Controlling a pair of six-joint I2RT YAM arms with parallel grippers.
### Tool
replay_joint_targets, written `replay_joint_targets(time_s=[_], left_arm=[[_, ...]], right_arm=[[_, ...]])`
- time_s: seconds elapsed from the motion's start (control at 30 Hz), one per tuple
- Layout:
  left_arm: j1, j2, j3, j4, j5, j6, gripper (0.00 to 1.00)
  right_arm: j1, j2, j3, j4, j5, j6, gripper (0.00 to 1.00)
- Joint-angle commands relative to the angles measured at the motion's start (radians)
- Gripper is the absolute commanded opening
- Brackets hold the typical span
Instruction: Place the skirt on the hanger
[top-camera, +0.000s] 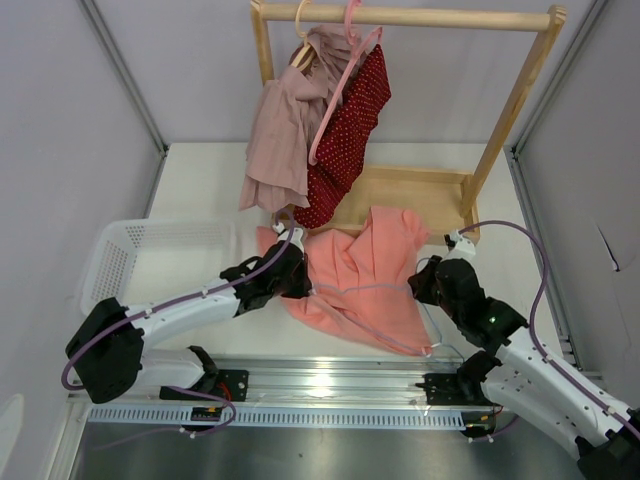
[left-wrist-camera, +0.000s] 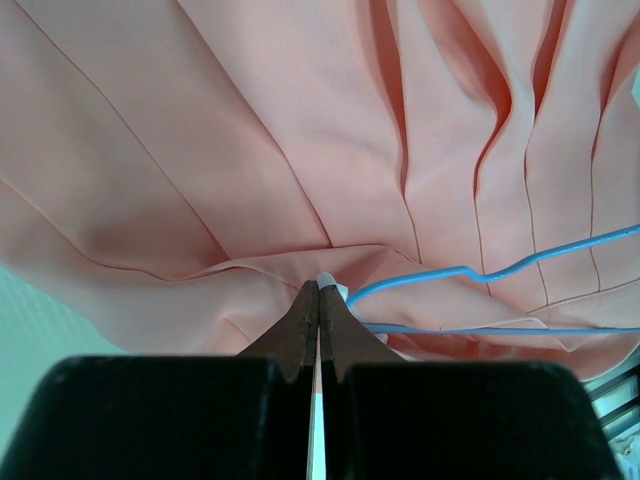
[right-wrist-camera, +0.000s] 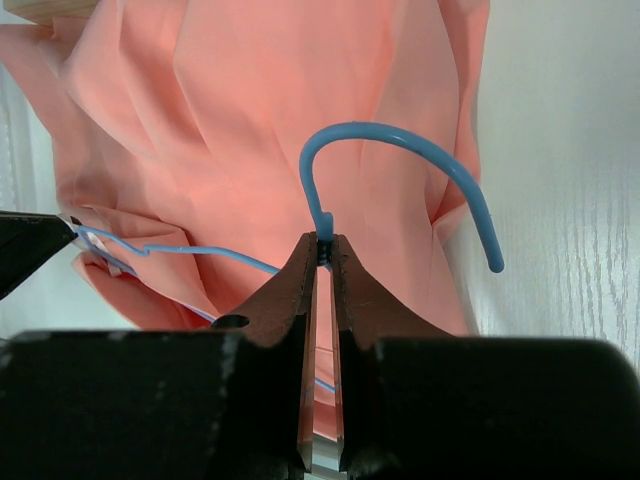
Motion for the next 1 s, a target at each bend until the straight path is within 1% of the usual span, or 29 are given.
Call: replay_joint_targets(time_s=[0.0, 0.17, 0.3, 0.47, 0.6, 0.77, 0.97], left_arm=[[0.01, -0.017, 0.052, 0.002, 0.011, 0.029, 0.0], [0.0, -0.007, 0.08, -0.01, 0.019, 0.031, 0.0], [-0.009, 0.016, 0.113, -0.05, 0.016, 0.032, 0.0], [-0.026, 0.036, 0.159, -0.111, -0.032, 0.031, 0.0], [-0.027, 0.028, 0.16, -0.156, -0.049, 0.042, 0.0], [-0.032, -0.006, 0.143, -0.145, -0.026, 0.049, 0.0], [-0.061, 0.022, 0.204, -0.151, -0.024, 0.055, 0.0]], right_arm=[[0.02, 0.013, 0.048, 0.009, 0.055, -0.03, 0.0], [0.037, 0.019, 0.056, 0.013, 0.073, -0.033, 0.0], [0.048, 0.019, 0.059, 0.009, 0.09, -0.03, 0.0], [0.062, 0.019, 0.065, -0.001, 0.126, -0.026, 0.0], [0.062, 0.016, 0.068, -0.007, 0.138, -0.024, 0.0], [0.063, 0.038, 0.071, 0.019, 0.119, -0.03, 0.0], [0.094, 0.061, 0.084, 0.039, 0.132, -0.026, 0.0]])
